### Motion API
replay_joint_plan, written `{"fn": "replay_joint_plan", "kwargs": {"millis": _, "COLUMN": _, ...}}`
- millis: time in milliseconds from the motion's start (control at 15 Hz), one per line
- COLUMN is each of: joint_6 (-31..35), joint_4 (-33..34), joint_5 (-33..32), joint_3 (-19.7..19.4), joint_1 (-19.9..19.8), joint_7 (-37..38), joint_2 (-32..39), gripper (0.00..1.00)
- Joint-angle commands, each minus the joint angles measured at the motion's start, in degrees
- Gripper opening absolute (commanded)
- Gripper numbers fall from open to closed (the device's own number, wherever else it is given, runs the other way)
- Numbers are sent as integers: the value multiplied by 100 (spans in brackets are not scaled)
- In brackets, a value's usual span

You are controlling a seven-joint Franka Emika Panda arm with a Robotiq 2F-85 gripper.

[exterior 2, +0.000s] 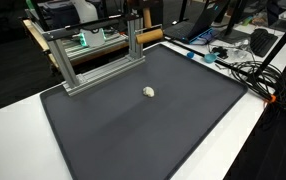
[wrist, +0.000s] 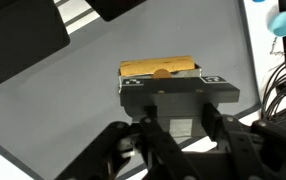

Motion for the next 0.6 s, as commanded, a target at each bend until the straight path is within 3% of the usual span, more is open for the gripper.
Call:
{"fn": "replay_joint_plan", "kwargs": {"millis": 0, "joint_6": -14, "joint_4": 290, "joint_5": 355, "joint_3": -276, "joint_1": -62, "joint_7": -254, "joint_2": 324, "gripper": 21}}
{"fn": "replay_joint_plan", "kwargs": {"millis": 533, "joint_6": -74, "joint_4": 486, "joint_5": 784, "joint_3": -595, "joint_1": -108, "joint_7": -458, "joint_2": 606, "gripper": 21}}
